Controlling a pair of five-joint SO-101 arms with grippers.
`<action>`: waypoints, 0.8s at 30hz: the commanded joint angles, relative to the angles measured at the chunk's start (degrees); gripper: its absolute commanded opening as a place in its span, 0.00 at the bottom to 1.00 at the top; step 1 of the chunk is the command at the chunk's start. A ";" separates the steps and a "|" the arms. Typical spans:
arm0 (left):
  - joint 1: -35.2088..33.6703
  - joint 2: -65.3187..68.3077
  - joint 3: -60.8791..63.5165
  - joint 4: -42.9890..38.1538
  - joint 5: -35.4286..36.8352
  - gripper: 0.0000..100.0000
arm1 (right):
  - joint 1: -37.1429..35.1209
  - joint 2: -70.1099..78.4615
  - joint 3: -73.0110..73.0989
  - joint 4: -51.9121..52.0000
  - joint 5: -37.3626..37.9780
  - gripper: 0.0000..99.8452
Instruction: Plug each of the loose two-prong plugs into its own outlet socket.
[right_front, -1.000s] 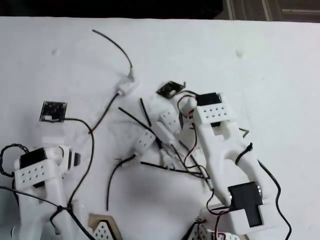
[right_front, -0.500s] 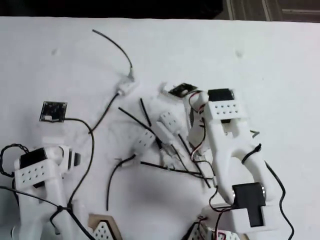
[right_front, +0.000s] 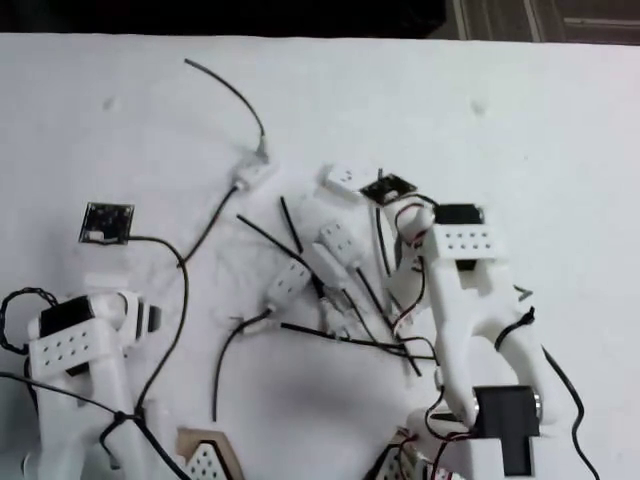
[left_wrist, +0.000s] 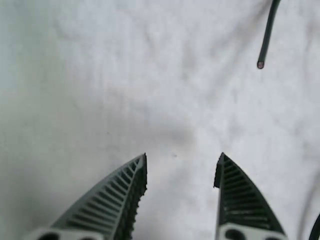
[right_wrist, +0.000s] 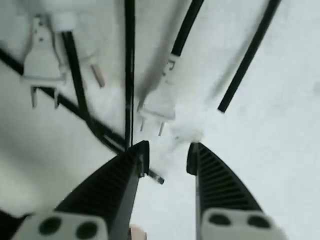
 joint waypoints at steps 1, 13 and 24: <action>-0.48 -1.36 0.09 -0.88 0.09 0.23 | -2.07 -2.15 1.41 -6.90 -4.22 0.12; -0.48 -1.36 0.09 -0.88 0.09 0.23 | -1.89 7.78 1.32 -12.18 -4.57 0.12; -0.48 -1.36 0.18 -0.88 0.09 0.23 | -4.35 14.29 1.23 -13.32 -4.57 0.12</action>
